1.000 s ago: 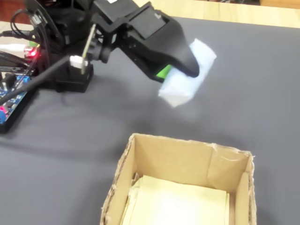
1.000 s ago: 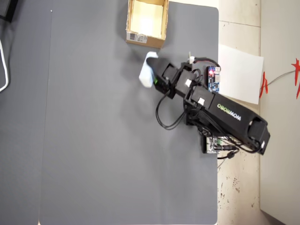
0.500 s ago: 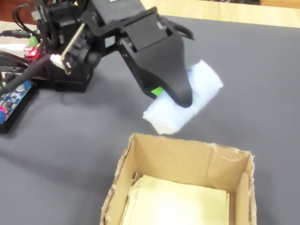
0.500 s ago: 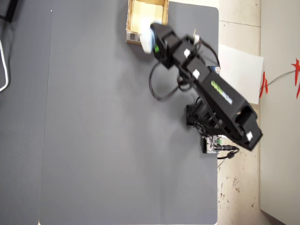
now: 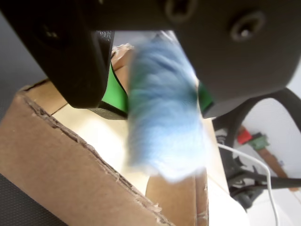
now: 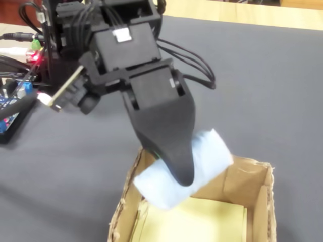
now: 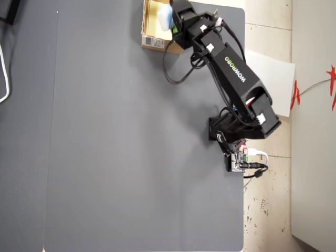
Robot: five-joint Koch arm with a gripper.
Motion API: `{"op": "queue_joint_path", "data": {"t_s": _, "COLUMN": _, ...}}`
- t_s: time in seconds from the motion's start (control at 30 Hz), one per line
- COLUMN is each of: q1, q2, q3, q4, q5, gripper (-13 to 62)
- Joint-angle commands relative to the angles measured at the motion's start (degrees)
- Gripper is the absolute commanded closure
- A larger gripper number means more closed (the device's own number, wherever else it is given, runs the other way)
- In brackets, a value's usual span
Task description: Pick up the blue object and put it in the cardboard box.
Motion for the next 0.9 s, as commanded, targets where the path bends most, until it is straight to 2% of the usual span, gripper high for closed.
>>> {"op": "queue_joint_path", "data": {"t_s": 0.0, "q1": 0.5, "q2": 1.7, "q3": -5.0, "q4": -1.1, "q5": 1.9, "gripper": 20.3}}
{"op": "queue_joint_path", "data": {"t_s": 0.1, "q1": 0.1, "q2": 2.3, "q3": -4.9, "q4": -1.2, "q5": 2.6, "gripper": 17.8}}
{"op": "queue_joint_path", "data": {"t_s": 0.3, "q1": -3.6, "q2": 7.1, "q3": -3.4, "q4": -1.5, "q5": 5.4, "gripper": 17.8}}
{"op": "queue_joint_path", "data": {"t_s": 0.87, "q1": -31.9, "q2": 33.0, "q3": 13.3, "q4": -6.6, "q5": 6.8, "gripper": 17.8}}
